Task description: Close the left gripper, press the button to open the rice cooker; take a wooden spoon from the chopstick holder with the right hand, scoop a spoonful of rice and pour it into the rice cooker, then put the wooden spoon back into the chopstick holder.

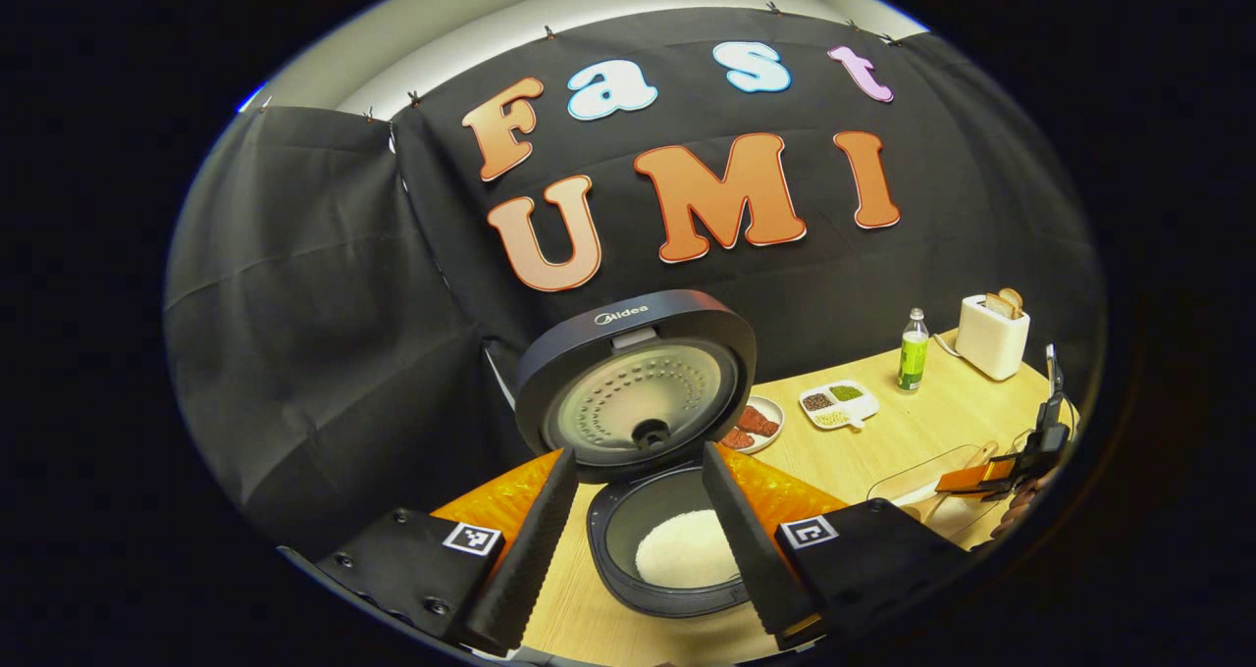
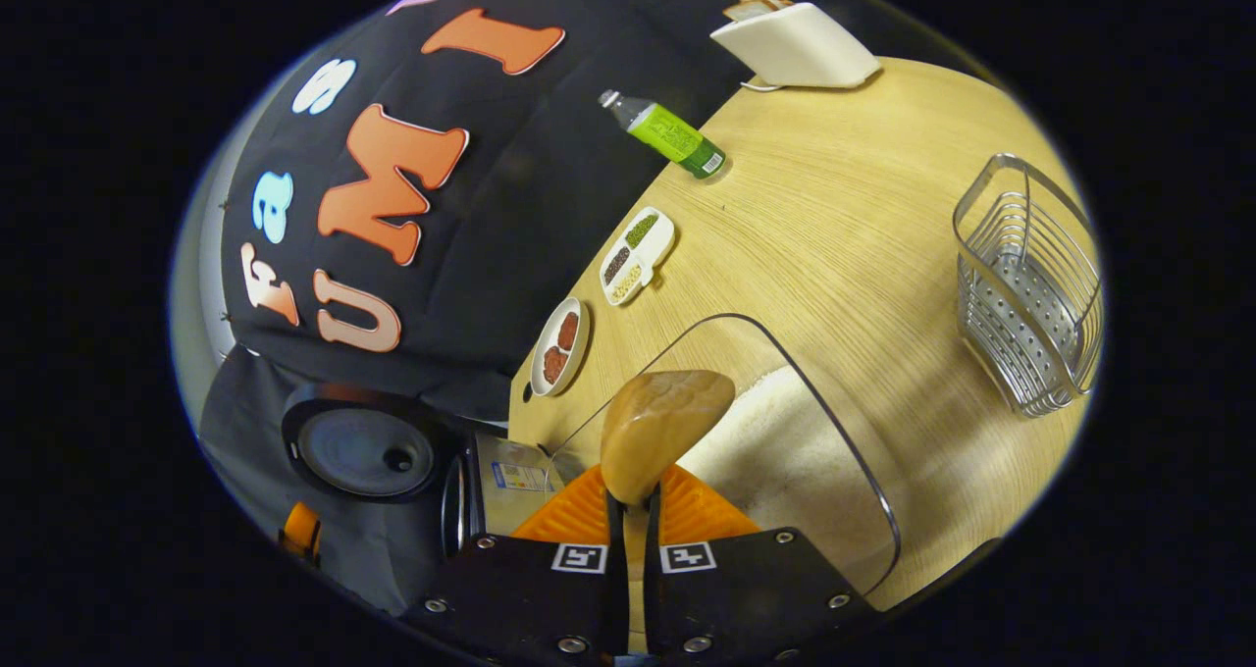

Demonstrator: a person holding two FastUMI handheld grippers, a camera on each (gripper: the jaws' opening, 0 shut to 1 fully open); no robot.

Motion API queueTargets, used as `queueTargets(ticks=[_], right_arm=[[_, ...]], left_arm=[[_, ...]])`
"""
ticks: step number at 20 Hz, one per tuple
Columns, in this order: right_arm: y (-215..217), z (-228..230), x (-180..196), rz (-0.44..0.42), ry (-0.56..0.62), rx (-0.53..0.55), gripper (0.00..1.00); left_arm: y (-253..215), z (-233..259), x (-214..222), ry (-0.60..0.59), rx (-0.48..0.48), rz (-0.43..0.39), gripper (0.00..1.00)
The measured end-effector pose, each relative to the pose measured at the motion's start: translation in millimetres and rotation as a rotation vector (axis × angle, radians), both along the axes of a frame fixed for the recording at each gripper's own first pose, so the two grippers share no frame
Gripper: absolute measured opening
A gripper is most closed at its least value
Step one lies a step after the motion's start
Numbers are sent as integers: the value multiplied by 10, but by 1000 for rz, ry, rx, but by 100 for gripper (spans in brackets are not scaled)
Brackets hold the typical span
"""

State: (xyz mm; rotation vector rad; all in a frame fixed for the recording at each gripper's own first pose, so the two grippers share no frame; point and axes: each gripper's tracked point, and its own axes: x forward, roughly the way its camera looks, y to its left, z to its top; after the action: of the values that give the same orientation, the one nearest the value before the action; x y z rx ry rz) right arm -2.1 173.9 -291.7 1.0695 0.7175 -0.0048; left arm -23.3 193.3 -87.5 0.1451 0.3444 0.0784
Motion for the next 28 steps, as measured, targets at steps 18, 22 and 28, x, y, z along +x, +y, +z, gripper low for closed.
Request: queueTargets(ticks=[18,22,28], right_arm=[[-730,1188,278,-92,-152,410,5],[-653,1342,367,-44,-161,422,6],[-386,1621,516,34,-168,489,5]], left_arm=[[-472,441,187,-153,-75,13,100],[-357,497,123,-190,-86,84,100],[-73,535,-79,-216,-34,176,100]])
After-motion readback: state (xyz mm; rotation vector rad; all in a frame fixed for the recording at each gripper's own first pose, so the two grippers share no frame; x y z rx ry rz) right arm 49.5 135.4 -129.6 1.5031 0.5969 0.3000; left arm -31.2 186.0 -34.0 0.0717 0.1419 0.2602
